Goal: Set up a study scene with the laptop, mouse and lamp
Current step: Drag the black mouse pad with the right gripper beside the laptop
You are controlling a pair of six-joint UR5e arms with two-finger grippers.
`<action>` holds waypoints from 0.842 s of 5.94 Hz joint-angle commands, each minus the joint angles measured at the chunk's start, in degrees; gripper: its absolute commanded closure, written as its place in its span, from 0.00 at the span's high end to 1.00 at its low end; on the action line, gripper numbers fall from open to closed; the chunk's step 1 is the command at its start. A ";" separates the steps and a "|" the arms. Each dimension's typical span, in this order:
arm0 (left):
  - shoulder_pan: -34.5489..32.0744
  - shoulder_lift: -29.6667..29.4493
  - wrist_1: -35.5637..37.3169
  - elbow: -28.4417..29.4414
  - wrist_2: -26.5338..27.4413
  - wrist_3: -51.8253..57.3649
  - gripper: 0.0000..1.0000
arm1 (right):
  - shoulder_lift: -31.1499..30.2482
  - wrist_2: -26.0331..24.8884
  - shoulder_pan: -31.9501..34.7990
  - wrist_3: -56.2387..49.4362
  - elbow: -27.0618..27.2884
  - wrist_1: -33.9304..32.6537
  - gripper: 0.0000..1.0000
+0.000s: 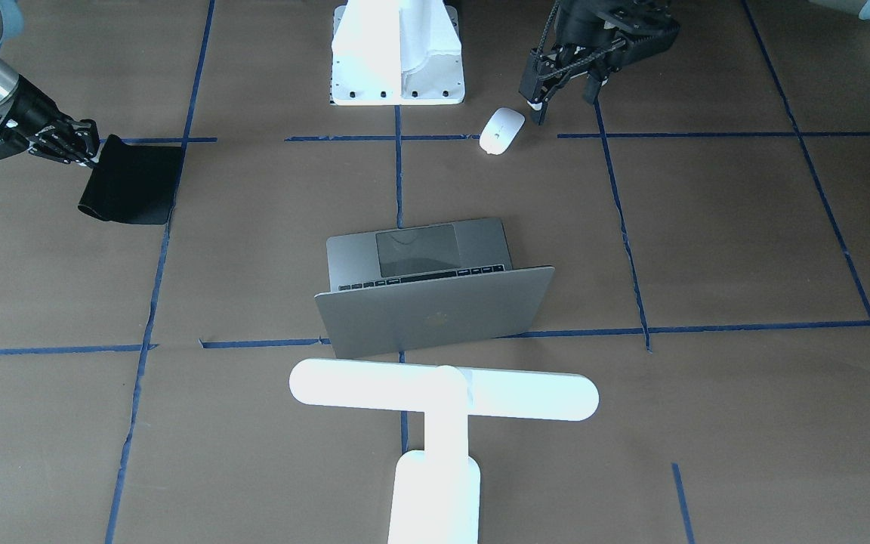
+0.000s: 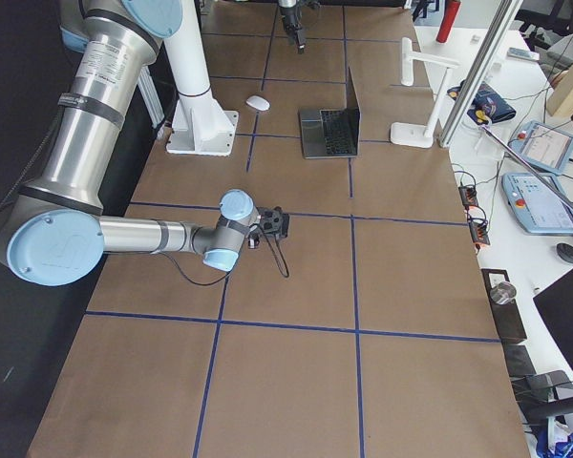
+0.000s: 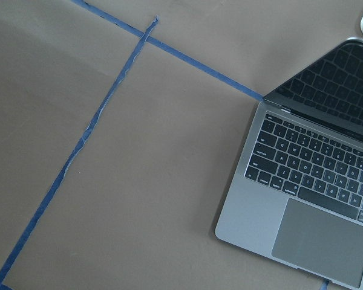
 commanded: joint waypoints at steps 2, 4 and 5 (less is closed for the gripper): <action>0.00 -0.23 -0.01 0.06 0.56 0.07 1.00 | 18.62 1.46 1.52 -0.04 0.15 -17.30 0.00; 0.00 -0.32 -0.01 0.06 1.26 -0.02 1.00 | 27.97 1.29 2.22 -0.48 -0.20 -29.54 0.00; 0.00 -0.58 -0.01 0.06 1.26 -0.10 1.00 | 33.49 1.02 3.27 -3.79 -1.60 -37.08 0.00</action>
